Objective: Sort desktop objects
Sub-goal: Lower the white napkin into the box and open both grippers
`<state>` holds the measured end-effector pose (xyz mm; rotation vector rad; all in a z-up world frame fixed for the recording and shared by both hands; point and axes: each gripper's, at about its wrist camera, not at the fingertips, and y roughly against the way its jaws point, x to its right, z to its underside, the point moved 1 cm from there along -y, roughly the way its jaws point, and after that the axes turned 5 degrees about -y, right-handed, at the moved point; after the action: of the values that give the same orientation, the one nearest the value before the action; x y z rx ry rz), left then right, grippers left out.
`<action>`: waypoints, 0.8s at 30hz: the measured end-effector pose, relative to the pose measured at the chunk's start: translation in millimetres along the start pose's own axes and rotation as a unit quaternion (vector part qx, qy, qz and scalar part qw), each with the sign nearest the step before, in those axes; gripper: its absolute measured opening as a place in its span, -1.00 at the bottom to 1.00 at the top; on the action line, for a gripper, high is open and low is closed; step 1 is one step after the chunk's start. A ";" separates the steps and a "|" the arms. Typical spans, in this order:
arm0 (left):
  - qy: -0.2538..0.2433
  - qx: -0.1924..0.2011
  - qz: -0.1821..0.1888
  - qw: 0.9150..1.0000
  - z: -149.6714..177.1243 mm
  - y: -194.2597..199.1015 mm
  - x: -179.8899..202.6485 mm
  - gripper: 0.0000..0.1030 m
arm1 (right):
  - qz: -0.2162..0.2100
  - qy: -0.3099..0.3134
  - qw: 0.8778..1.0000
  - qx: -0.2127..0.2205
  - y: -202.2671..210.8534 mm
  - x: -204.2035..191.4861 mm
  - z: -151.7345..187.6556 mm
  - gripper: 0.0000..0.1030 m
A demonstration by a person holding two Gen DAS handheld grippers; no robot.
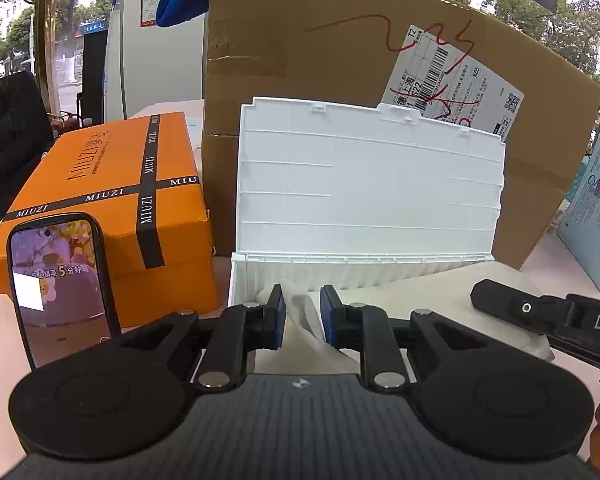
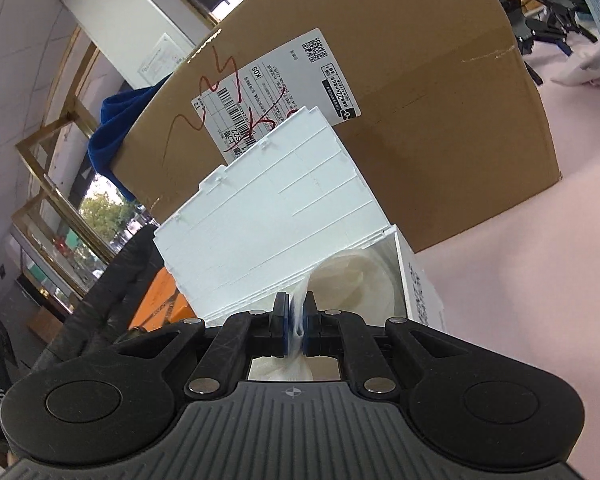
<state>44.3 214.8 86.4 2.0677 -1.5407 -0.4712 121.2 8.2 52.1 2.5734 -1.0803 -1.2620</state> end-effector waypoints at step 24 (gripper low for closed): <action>-0.054 0.012 0.041 0.998 -20.2 41.5 2.9 -0.04 | -0.015 0.133 0.987 -0.091 17.9 -36.3 -10.1 -0.55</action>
<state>24.2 206.7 127.3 2.0181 -1.6941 -0.5441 103.5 15.1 89.2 2.5350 -0.8380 -0.9374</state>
